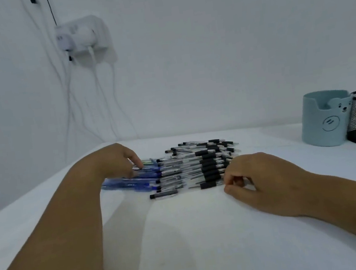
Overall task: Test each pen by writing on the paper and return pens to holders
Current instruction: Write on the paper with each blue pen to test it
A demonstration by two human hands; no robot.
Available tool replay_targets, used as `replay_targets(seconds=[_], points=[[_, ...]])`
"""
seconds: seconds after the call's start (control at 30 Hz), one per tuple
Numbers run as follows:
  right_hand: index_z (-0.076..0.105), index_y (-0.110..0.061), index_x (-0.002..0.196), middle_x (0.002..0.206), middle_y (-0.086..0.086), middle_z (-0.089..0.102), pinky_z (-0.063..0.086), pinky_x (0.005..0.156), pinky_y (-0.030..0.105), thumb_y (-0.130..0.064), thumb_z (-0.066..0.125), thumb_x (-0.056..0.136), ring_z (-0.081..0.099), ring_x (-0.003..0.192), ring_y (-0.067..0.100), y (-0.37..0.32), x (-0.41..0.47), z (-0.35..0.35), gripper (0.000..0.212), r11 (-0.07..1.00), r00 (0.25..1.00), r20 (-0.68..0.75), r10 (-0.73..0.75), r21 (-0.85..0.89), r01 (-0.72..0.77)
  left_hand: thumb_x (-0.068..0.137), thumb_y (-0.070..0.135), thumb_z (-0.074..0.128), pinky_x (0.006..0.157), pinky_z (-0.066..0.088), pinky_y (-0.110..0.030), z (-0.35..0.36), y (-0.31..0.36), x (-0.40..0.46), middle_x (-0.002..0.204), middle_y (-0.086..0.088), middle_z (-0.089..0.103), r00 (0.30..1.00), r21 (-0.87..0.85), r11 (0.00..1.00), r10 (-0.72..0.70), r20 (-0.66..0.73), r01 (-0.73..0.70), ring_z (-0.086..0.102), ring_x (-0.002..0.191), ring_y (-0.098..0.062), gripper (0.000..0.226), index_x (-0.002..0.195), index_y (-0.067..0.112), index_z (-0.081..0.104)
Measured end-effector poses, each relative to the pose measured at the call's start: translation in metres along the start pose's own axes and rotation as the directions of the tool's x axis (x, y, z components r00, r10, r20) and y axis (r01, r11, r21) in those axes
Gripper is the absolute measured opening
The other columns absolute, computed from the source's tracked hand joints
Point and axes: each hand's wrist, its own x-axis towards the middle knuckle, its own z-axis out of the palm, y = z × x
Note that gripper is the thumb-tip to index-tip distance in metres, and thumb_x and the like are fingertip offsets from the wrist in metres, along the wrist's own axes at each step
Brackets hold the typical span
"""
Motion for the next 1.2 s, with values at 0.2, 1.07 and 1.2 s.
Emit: replay_targets(seconds=[0.2,1.07,1.2], points=[[0.064,-0.033,0.084,0.081,-0.017,0.06,0.04,0.067,0.016,-0.037,0.062,0.091,0.057,0.085,0.005,0.001,0.002,0.002,0.008,0.999,1.0,-0.017,0.005,0.034,-0.004,0.079,0.007,0.082,0.082,0.053,-0.032,0.007,-0.002,0.002,0.093,-0.004,0.07,0.998,-0.13,0.991,0.017,-0.059,-0.025,0.065,0.086,-0.02,0.017,0.084,0.022,0.077],[0.071,-0.028,0.075,0.068,-0.019,0.065,0.041,0.059,0.013,-0.03,0.07,0.09,0.054,0.059,0.002,-0.009,0.006,-0.034,0.015,0.957,0.986,-0.02,0.163,0.245,-0.153,0.107,0.001,0.033,0.075,0.049,-0.031,0.009,0.075,-0.013,0.074,0.0,0.056,0.887,-0.842,0.281,0.165,-0.43,-0.461,0.06,0.065,-0.016,0.028,0.102,0.016,0.057],[0.072,-0.021,0.078,0.072,-0.006,0.073,0.049,0.058,0.022,-0.034,0.068,0.092,0.061,0.054,0.004,0.003,0.013,-0.085,0.02,0.906,0.933,0.103,0.346,0.223,-0.36,0.1,0.025,0.035,0.063,0.034,-0.031,0.024,0.112,-0.032,0.068,-0.002,0.039,0.94,-0.959,-0.267,0.293,-0.175,-0.095,0.036,0.057,-0.016,0.028,0.092,0.011,0.059]])
